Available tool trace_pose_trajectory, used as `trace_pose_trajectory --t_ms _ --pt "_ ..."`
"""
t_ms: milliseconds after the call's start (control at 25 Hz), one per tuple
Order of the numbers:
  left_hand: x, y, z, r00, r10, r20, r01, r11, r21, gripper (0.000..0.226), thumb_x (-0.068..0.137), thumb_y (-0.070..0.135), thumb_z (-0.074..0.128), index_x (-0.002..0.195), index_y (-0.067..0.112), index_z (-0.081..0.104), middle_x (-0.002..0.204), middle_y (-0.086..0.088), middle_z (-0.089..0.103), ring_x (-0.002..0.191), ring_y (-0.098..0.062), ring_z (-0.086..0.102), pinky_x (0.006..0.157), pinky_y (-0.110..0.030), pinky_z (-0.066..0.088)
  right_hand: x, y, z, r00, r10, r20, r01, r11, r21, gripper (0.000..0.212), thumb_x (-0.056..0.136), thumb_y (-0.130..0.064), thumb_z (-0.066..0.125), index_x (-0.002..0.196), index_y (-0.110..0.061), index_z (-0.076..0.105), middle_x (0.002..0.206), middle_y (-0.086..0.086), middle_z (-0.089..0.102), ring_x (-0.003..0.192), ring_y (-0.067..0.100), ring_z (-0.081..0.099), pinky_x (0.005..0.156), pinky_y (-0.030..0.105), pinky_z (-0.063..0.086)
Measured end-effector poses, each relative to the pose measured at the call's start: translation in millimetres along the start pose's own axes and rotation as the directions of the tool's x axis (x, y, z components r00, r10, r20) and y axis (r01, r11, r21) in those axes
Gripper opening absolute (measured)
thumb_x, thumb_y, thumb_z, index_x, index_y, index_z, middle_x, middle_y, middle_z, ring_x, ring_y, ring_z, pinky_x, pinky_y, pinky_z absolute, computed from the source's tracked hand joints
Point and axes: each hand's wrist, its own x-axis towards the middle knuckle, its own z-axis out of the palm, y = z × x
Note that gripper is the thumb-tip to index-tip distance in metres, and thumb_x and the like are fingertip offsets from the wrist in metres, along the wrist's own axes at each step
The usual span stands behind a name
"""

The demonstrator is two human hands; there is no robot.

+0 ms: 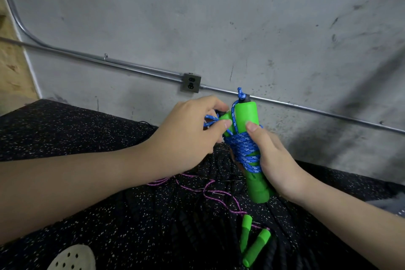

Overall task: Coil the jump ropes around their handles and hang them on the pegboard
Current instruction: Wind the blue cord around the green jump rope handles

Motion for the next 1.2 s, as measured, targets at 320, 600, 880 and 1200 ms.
trace_pose_trajectory --t_ms 320,600,880,1200 --pt "2.3 -1.0 0.1 0.986 -0.143 0.086 0.155 0.976 -0.151 0.008 0.099 0.019 0.066 0.106 0.019 0.063 0.06 0.003 0.068 0.042 -0.014 0.055 0.041 -0.02 0.041 -4.4 -0.3 3.5 0.997 -0.035 0.076 0.037 0.999 -0.022 0.055 0.081 -0.065 0.05 0.085 -0.013 0.067 0.075 0.007 0.058 0.068 0.018 0.051 0.062 0.032 0.04" --pt "0.3 -6.8 -6.6 0.981 -0.073 0.177 0.11 0.972 -0.206 0.006 0.102 0.016 0.061 0.098 0.019 0.062 0.062 0.004 0.065 0.05 -0.013 0.051 0.045 -0.018 0.04 -3.1 -4.6 4.9 0.984 0.086 0.153 -0.091 0.996 0.023 0.056 0.09 -0.058 0.045 0.086 -0.006 0.066 0.069 0.013 0.066 0.056 0.02 0.058 0.054 0.026 0.048" --pt "1.4 -11.5 -1.6 0.988 -0.117 0.102 0.137 0.966 -0.219 0.005 0.098 0.015 0.067 0.097 0.019 0.064 0.058 0.004 0.064 0.047 -0.012 0.046 0.043 -0.023 0.038 -3.5 -4.3 8.5 0.987 0.082 0.139 -0.084 0.996 0.003 0.059 0.088 -0.061 0.047 0.091 -0.005 0.064 0.069 0.01 0.064 0.055 0.016 0.058 0.053 0.025 0.047" --pt "-2.6 -12.7 6.4 0.987 -0.143 0.074 0.159 0.943 -0.293 0.009 0.103 0.015 0.059 0.096 0.009 0.06 0.061 0.008 0.063 0.054 -0.011 0.057 0.036 -0.029 0.047 -6.1 -3.6 7.6 0.983 0.093 0.157 -0.1 0.994 0.033 0.051 0.091 -0.057 0.043 0.089 -0.012 0.067 0.071 0.01 0.066 0.057 0.017 0.058 0.056 0.026 0.048"
